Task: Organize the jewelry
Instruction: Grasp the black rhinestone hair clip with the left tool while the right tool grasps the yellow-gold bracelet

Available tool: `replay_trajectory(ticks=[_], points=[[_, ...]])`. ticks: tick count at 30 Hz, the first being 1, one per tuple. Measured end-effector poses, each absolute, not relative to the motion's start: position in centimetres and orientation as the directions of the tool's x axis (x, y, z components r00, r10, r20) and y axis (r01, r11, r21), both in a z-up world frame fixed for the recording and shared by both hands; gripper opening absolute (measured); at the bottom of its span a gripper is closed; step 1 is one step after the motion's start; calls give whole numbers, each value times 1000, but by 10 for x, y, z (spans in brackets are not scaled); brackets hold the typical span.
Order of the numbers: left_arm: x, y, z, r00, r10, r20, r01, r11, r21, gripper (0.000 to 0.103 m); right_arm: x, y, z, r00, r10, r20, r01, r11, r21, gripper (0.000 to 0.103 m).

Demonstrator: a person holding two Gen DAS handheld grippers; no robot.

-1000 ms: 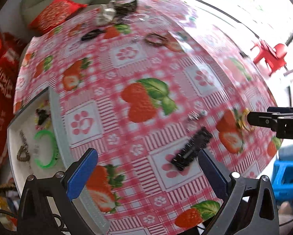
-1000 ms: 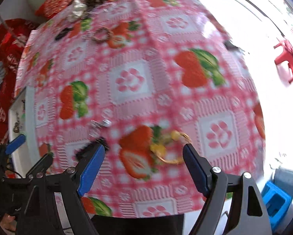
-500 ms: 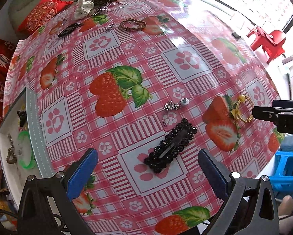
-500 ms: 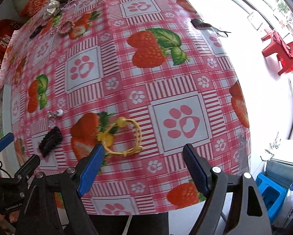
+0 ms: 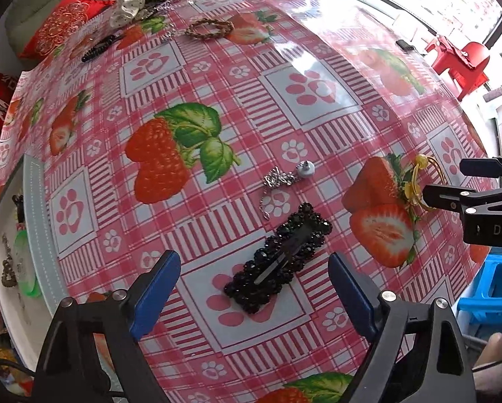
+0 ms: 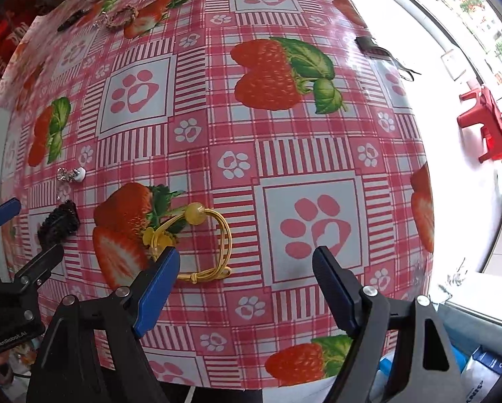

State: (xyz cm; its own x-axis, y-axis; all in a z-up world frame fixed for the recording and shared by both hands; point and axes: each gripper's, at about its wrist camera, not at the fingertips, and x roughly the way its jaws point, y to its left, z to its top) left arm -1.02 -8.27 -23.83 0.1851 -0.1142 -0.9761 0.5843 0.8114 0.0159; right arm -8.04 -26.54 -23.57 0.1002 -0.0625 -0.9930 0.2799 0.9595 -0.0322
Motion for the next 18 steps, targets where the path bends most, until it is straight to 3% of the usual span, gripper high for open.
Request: replay_trajectory(ticks=[9, 11, 16, 18], points=[[-5, -87, -248, 158, -114, -981, 580, 815, -1, 83, -65, -255, -248, 122, -72, -990, 227, 973, -43, 75], [-6, -88, -246, 159, -120, -980, 581, 814, -5, 76, -61, -251, -246, 129, -71, -989, 211, 977, -43, 67], [-7, -97, -242, 158, -131, -979, 589, 808, -13, 46, -51, -240, -241, 138, -59, -989, 172, 984, -35, 46], [-9, -96, -239, 156, -139, -978, 580, 814, -24, 43, -49, -239, -240, 140, -57, -988, 167, 985, -33, 37]])
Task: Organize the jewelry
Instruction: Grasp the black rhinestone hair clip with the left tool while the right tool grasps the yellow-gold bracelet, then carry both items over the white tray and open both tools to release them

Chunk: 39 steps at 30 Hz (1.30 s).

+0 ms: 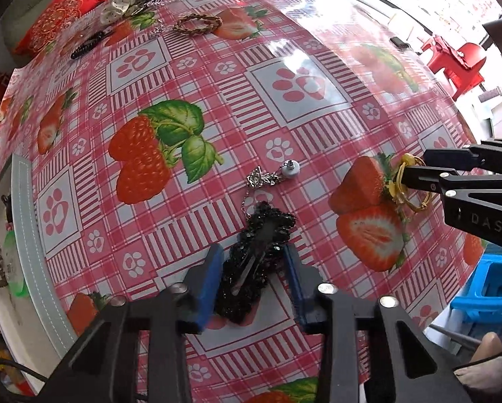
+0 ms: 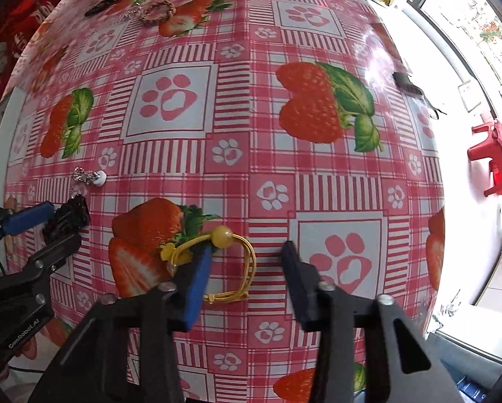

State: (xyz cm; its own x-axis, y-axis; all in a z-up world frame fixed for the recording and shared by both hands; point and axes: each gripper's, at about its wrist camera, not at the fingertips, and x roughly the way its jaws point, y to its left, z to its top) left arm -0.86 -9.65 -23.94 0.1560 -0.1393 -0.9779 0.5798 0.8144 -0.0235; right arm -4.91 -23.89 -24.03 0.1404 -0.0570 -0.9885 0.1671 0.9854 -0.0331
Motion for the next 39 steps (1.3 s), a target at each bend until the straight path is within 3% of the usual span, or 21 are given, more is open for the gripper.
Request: replay_trajectory(ticks=[3, 5, 15, 26, 30, 32, 34, 39], points=[[-8, -92, -237, 142, -163, -976, 550, 833, -59, 43, -45, -236, -239, 142, -56, -988, 157, 987, -34, 22], [-8, -90, -234, 137, -171, -976, 525, 848, -75, 43, -44, -236, -238, 147, -55, -988, 154, 988, -32, 7], [-10, -69, -212, 163, -173, -971, 434, 897, -87, 43, -45, -253, -223, 196, 64, -978, 206, 973, 105, 4], [-9, -44, -185, 223, -173, -959, 363, 928, -83, 43, -45, -244, -202, 215, 92, -972, 172, 977, 130, 4], [-9, -38, -185, 228, -170, -959, 348, 934, -83, 43, -54, -237, -209, 183, 130, -975, 149, 976, 158, 9], [-10, -35, -185, 226, -169, -959, 344, 935, -84, 43, -54, -229, -211, 179, 130, -975, 120, 981, 153, 31], [-11, -33, -187, 223, -168, -960, 341, 936, -85, 43, -53, -220, -215, 175, 131, -976, 92, 985, 149, 45], [-12, -30, -188, 218, -165, -962, 340, 937, -83, 43, -47, -205, -228, 159, 84, -984, 39, 995, 91, 45]])
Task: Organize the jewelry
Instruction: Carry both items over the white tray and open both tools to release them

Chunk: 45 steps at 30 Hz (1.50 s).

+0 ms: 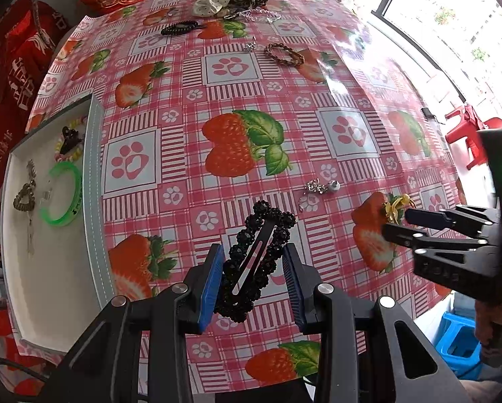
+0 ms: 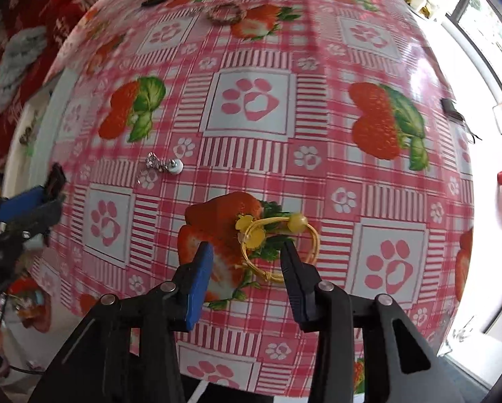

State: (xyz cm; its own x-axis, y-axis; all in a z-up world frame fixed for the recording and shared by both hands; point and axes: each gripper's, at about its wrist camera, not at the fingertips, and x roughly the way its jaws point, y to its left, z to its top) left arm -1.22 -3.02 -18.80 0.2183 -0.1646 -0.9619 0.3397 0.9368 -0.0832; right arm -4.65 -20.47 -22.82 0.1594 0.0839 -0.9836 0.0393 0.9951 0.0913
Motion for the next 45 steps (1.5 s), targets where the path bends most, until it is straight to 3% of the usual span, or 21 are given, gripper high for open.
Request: replay_trajectory(ticks=[3, 4, 5, 8, 21, 28, 30, 32, 38, 42, 44, 45], points=[[-12, -28, -187, 220, -162, -962, 339, 937, -81, 43, -45, -201, -238, 133, 36, -991, 37, 998, 41, 24], [-12, -27, -187, 221, -162, -962, 339, 937, -80, 43, -44, -200, -237, 137, 39, -990, 40, 998, 45, 11], [-12, -27, -187, 222, -161, -962, 338, 938, -79, 43, -44, -200, -237, 135, 45, -990, 44, 998, 51, 6], [-11, -25, -186, 223, -157, -962, 331, 940, -77, 43, -45, -201, -232, 142, 52, -989, 54, 997, 60, 4], [-4, -10, -176, 253, -166, -953, 295, 951, -88, 43, -22, -190, -178, 242, 170, -955, 54, 981, 188, 3], [-2, 6, -171, 264, -160, -951, 264, 960, -88, 43, -27, -185, -180, 215, 187, -959, 39, 979, 200, 4], [-3, 10, -173, 263, -157, -952, 260, 962, -87, 43, -31, -188, -192, 168, 186, -968, 54, 979, 197, 14], [-4, 13, -176, 257, -154, -954, 259, 962, -86, 43, -36, -193, -203, 145, 179, -973, 78, 978, 191, 52], [-7, 15, -182, 241, -149, -959, 262, 962, -84, 43, -39, -193, -229, 114, 175, -978, 97, 978, 186, 48], [-6, 13, -183, 237, -145, -961, 269, 960, -78, 43, -33, -180, -242, 87, 111, -990, 66, 991, 117, 33], [-5, 12, -182, 239, -146, -960, 272, 959, -78, 43, -32, -170, -242, 82, 32, -996, 24, 999, 34, 20], [-5, 12, -182, 240, -148, -960, 271, 959, -80, 43, -32, -168, -242, 80, 19, -997, 10, 1000, 20, 20]])
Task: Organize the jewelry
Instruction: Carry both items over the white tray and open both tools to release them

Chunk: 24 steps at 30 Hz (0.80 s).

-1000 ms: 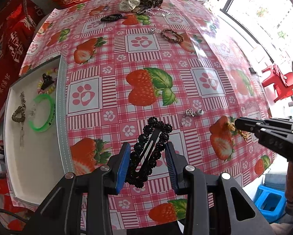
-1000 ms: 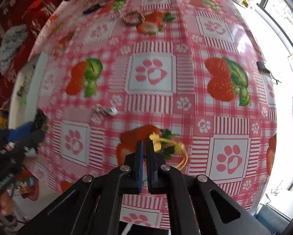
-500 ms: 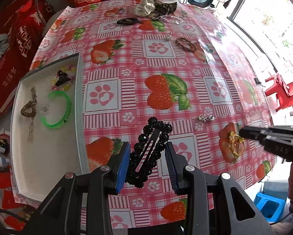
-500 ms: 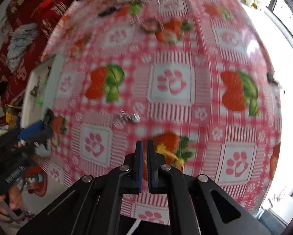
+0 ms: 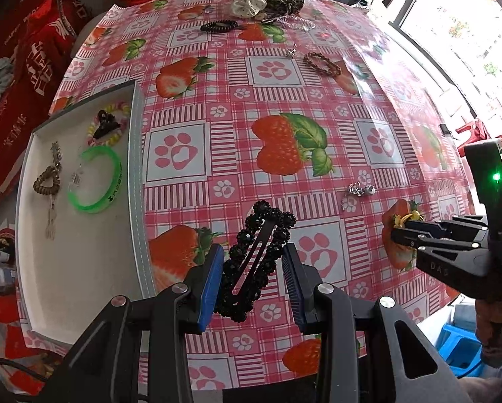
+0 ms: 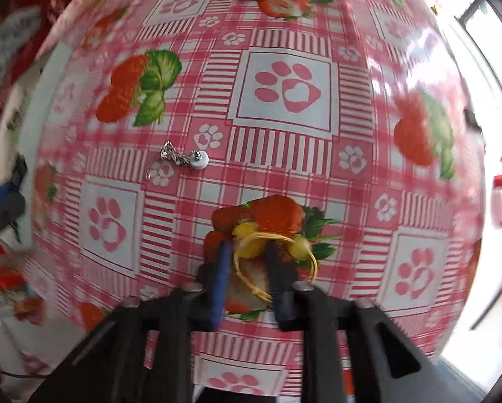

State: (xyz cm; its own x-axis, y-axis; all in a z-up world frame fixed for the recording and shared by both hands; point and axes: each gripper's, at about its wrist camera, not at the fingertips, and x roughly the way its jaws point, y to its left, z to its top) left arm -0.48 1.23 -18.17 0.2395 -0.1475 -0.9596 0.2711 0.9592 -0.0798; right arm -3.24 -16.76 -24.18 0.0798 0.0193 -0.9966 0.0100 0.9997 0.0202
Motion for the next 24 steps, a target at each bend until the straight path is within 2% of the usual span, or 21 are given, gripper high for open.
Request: replay_trajectory(ticks=[11, 24], points=[[1, 17, -166, 263, -151, -953, 248, 965, -84, 43, -29, -186, -207, 135, 132, -982, 92, 985, 145, 19], [5, 52, -150, 295, -136, -946, 172, 981, -87, 43, 3, -141, -143, 221, 201, -954, -30, 980, 199, 19]])
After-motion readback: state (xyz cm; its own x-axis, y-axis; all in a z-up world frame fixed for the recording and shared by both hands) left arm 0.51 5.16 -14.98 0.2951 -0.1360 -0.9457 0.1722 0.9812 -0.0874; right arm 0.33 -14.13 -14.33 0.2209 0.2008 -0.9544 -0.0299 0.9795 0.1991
